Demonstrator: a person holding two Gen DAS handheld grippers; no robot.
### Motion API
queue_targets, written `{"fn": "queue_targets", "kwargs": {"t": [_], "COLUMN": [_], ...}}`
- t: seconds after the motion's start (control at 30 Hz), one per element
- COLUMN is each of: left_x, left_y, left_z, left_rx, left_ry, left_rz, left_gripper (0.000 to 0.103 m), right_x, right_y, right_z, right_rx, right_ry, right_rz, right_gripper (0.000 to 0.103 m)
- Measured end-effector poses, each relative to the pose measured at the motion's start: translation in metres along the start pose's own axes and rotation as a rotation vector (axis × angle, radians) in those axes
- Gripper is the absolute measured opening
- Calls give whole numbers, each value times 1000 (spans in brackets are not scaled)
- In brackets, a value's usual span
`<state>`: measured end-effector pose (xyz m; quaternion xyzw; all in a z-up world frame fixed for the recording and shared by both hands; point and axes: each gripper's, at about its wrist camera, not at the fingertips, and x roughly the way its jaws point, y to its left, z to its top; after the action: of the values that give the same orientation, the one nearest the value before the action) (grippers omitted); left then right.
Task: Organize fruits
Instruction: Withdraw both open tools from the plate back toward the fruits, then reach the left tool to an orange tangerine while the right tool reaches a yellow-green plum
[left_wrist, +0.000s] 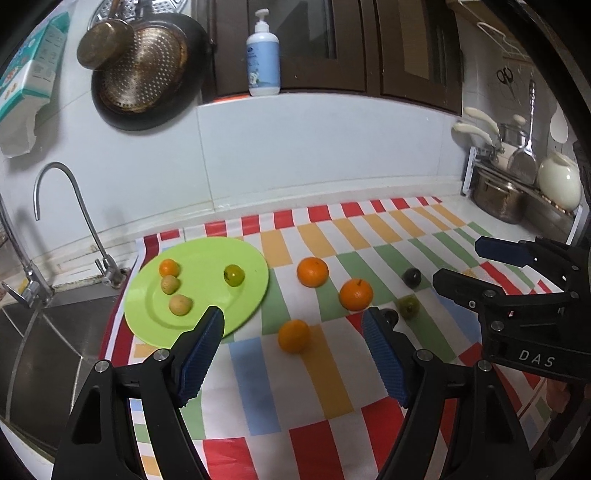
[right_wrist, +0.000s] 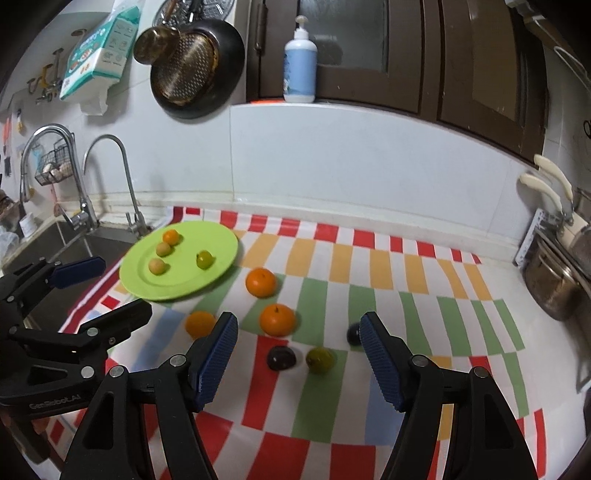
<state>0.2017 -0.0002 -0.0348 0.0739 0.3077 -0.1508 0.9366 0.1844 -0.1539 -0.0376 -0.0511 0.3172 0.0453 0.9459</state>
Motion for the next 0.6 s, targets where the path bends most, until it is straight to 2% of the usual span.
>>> {"fn": "queue_targets", "kwargs": {"t": [0.6], "left_x": [45], "left_y": [-4], "left_z": [-17], "left_rx": [51], "left_ry": [78], "left_rz": [-3], "left_gripper": [77], "right_x": [42], "right_y": [-12], "right_z": [-22], "right_rx": [-1], "right_ry": [112], "right_rz": [-12], "right_gripper": [69]}}
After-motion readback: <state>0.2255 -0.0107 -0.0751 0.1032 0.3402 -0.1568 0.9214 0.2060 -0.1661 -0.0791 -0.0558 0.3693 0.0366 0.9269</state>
